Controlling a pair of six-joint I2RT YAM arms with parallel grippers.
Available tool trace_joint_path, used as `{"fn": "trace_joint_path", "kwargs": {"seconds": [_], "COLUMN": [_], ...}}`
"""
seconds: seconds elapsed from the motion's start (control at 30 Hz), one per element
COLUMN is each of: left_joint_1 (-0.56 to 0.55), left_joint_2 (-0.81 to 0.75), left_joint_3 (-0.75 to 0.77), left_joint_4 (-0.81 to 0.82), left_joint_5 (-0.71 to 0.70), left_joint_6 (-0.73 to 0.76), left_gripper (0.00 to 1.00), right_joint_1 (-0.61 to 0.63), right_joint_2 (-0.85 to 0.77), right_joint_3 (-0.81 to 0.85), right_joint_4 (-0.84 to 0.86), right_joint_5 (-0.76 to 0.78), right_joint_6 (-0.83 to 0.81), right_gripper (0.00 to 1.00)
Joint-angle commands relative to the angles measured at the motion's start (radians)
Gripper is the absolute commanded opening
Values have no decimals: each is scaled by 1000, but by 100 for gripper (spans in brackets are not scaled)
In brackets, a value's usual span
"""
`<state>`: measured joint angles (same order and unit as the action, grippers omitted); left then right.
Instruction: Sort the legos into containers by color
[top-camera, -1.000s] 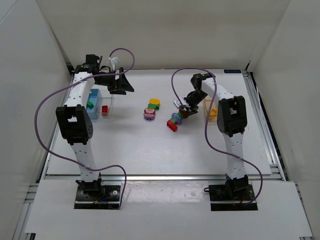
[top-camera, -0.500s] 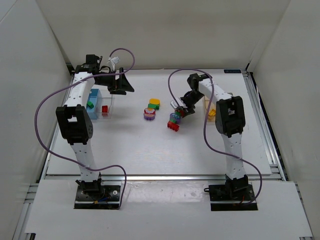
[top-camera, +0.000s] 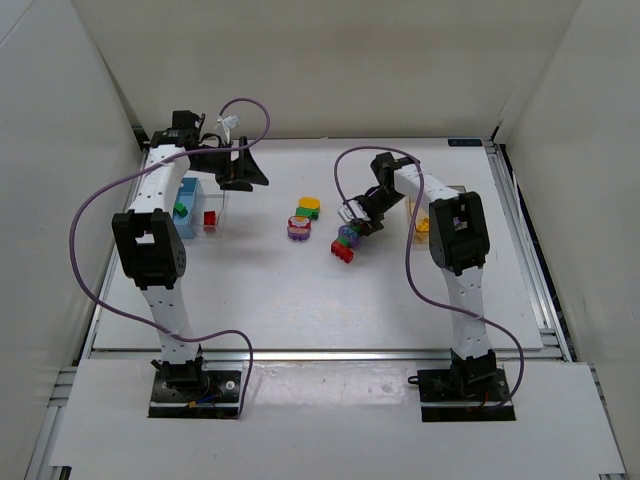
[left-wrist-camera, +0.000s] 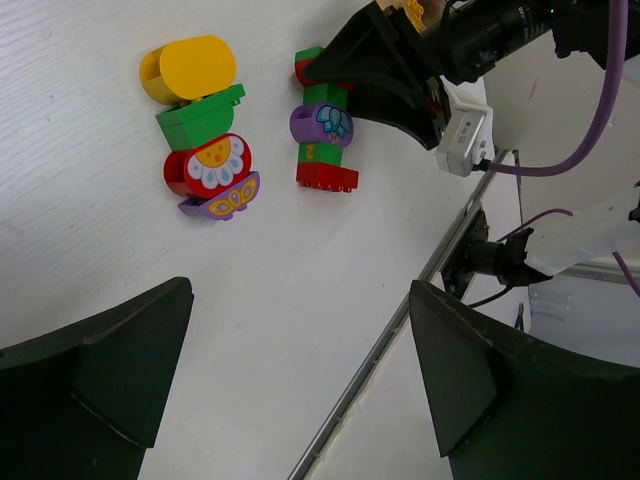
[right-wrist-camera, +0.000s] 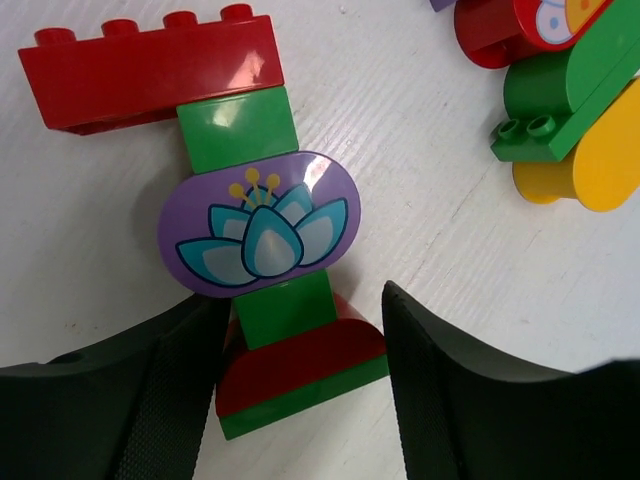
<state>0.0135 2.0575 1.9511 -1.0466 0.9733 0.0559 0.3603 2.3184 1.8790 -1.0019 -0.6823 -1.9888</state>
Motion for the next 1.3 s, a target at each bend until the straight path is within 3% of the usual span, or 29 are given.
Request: {"fn": "trace_joint_path", "kwargs": {"seconds": [0.0,0.2,0.4,0.57,0.67,0.77,0.93,1.1,1.2,1.27], "left_joint_1": [8,17,22,0,-10,-59,-113,-147,-145,-132], "left_joint_2": [-16,-20,-11,-51,-89,-143,-221,-224,-247,-299], "left_joint_3": [-15,-21,-14,-29,-112,-196,-290,-339,-417,-502], "left_joint_4": [-4,-13,-13,-20,-7,13,57,63,187,382], "left_joint_5": [28,33,71,130,151,157,113,238,306,294], "left_joint_6": [16,24,22,62,79,88,111,124,38,-36], "left_gripper": [99,99,99,99,99,100,99,99,99,99], "right_joint_1": [3,17,17,25,25,43,75,111,114,111], "right_joint_2": [-4,18,-30,-109,-180,-244,-303,-320,-333,-344], "right_joint_3": [15,60,25,-70,-153,-207,-178,-123,-112,-103], "right_joint_4": [-3,-59,-98,-61,-24,40,153,269,307,306], "right_joint_5": [4,35,79,104,102,90,82,121,124,112], "right_joint_6": [-472,-485,-493,-354,-276,-133,266,674,843,922], "right_gripper": [65,49,24,10,6,2,0,0,0,0]}}
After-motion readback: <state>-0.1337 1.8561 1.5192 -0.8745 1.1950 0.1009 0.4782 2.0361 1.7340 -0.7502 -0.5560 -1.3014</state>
